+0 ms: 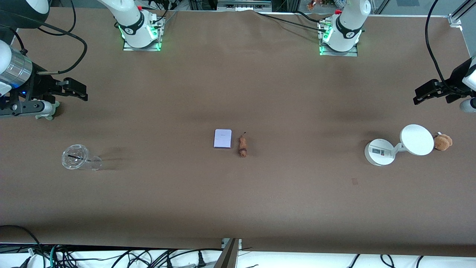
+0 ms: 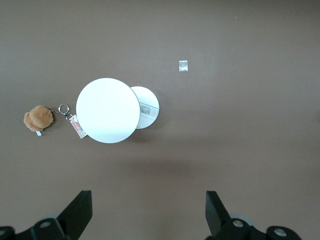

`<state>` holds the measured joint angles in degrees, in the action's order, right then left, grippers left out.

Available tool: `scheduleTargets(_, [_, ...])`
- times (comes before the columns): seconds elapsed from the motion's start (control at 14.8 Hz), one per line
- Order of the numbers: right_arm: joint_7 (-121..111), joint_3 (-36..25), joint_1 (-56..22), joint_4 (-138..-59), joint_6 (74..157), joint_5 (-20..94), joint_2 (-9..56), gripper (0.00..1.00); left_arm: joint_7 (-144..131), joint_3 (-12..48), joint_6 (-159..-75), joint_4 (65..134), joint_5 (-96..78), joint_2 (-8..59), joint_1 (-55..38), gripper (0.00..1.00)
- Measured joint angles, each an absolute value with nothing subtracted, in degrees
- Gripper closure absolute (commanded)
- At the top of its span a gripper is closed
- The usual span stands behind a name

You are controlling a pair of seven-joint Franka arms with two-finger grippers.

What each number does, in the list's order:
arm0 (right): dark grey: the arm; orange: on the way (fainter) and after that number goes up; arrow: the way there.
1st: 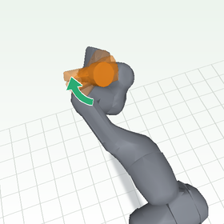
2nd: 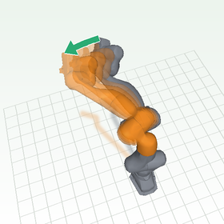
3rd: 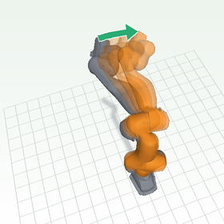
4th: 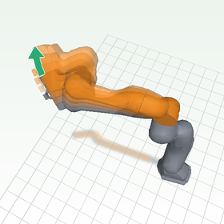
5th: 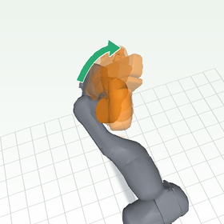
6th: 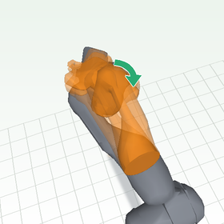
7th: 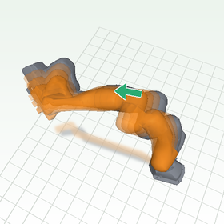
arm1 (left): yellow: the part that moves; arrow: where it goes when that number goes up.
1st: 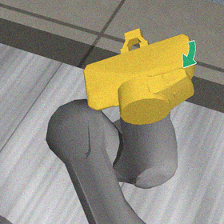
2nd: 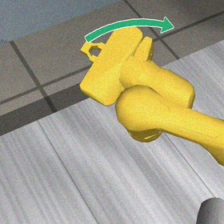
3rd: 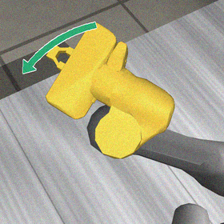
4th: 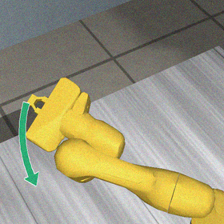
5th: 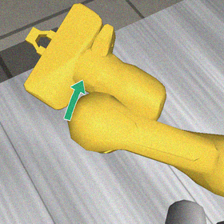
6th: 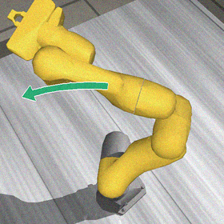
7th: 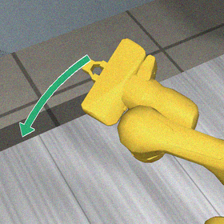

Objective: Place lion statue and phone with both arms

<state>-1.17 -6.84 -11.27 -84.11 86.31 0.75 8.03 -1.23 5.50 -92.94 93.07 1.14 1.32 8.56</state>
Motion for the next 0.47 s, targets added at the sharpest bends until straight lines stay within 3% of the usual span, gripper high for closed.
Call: scheduleTargets(0.47, [-1.17,-6.87,-11.25,-84.11,86.32,0.74,8.19,0.0,-1.23,5.53,-93.0,93.07,1.14,1.32,8.54,0.0])
